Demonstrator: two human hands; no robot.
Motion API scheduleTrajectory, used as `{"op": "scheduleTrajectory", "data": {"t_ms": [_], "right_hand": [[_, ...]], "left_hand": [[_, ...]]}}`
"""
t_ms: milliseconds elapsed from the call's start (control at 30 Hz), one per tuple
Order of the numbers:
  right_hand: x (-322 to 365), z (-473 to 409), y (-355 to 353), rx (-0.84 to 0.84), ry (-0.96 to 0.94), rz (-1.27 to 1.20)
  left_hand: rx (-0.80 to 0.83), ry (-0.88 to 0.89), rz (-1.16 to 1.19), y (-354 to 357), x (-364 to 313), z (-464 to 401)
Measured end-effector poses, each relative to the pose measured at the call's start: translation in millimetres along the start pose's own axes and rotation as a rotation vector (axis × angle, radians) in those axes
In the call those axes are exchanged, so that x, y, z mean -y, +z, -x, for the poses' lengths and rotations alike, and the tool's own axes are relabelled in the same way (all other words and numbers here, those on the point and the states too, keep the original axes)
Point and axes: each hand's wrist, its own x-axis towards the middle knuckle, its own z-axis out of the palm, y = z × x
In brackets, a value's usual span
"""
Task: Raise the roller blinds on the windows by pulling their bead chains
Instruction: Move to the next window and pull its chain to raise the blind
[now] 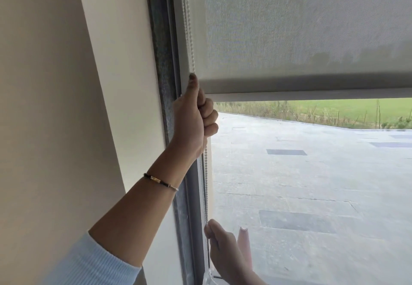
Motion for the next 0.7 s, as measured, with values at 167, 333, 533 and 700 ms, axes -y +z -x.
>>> {"op": "scheduleTrajectory", "data": {"t_ms": [167,333,533,700], "right_hand": [[9.9,-35.1,-11.7,0.212,0.04,-0.128],[87.0,-67.6,-76.4,0.13,-0.127,-0.775],[156.1,-94.3,-134.4,0.042,-0.318,-1.187],[200.6,-107.6,-159.4,-0.058,-0.385,-0.964]], "left_hand": [[0.01,-0.024,0.046,0.3,-0.9,12.6],[-0.016,-0.021,0.054,0.3,-1.4,16.2],[0.005,0.019,0.077,-9.5,0.3,18.1],[-0.023,-0.033,0.045,-16.6,15.0,28.9]]}}
